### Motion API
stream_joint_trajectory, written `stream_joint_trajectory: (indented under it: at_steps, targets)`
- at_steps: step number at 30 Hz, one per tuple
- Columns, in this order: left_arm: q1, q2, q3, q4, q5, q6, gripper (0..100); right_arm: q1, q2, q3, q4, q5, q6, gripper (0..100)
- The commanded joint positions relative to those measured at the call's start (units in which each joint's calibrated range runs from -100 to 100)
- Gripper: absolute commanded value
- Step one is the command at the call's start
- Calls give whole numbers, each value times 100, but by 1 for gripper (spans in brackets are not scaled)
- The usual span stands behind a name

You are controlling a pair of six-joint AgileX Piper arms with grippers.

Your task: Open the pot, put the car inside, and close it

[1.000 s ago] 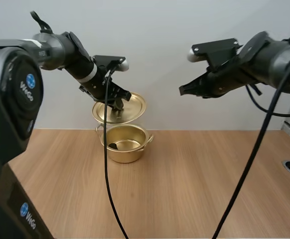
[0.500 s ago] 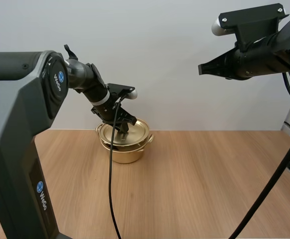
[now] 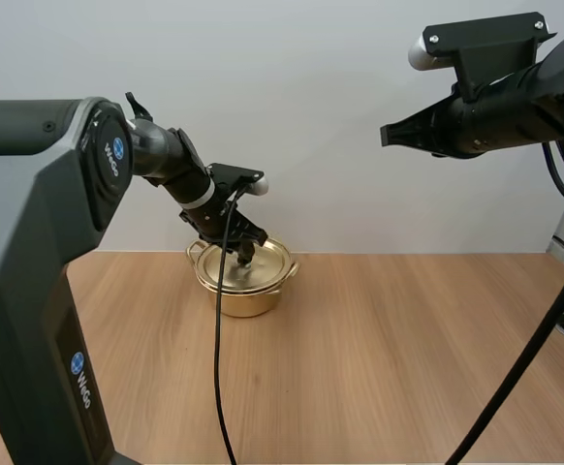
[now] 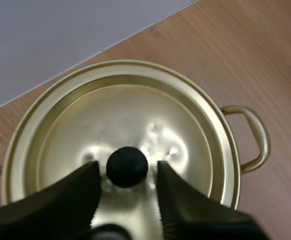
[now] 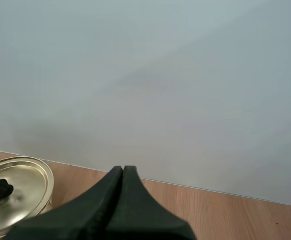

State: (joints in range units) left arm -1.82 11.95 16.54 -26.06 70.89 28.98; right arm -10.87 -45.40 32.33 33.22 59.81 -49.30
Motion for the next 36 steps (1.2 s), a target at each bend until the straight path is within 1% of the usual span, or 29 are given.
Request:
stream_joint_trajectory:
  at_steps: [1,4,5,6,8,10,11,13,15,16,19,20,22,25,27,30,31,33,35,36]
  targets:
    - [-4,-50,-14,-4,200,-7,100,-4,1,6,-3,30,7,0]
    - [20,-269,-14,-6,228,-227,100,-4,1,6,-3,146,7,0]
    - [35,-371,-14,-50,160,-180,100,-4,1,6,-3,163,-5,0]
    - [55,-527,-14,-249,93,24,100,-4,1,6,-3,163,-19,0]
    - [133,-907,-14,-861,78,544,100,-4,1,6,-3,163,-45,0]
    - [242,-1517,147,-1886,157,1104,100,-4,-51,6,34,163,-143,0]
    - [317,-1897,332,-2477,331,1628,100,-4,-104,6,45,163,-201,0]
    - [495,-2764,834,-3485,895,2408,100,-4,-199,6,45,163,-295,0]
    - [662,-3602,1423,-4035,1411,2764,100,-4,-330,6,45,163,-341,0]
    - [755,-4078,1716,-4227,1672,2846,100,-4,-399,6,45,163,-341,0]
    - [1001,-5438,2471,-4404,2314,2927,100,-4,-580,6,75,163,-341,0]
    - [1062,-5916,2699,-4404,2514,2927,100,-4,-643,6,86,163,-377,0]
    - [1136,-6794,3052,-4486,2707,2927,100,-4,-743,6,211,163,-562,0]
    - [1137,-8108,3498,-4945,2546,2810,100,-4,-817,6,311,-228,-862,0]
    - [1137,-8713,3620,-5228,2409,2398,100,-4,-817,45,196,-735,-862,0]
    - [1008,-8999,3604,-5095,2379,1916,100,-4,-914,380,172,-1811,-851,0]
    - [947,-9033,3604,-4848,2307,1851,100,-4,-985,536,172,-2086,-851,0]
    - [732,-9036,3617,-4033,1746,1772,100,-4,-1147,906,199,-2460,-851,0]
    - [414,-9036,3791,-2826,395,1118,100,-4,-1419,1349,405,-2522,-851,0]
    - [297,-9071,3916,-2262,-252,718,100,-4,-1597,1553,500,-2479,-851,0]
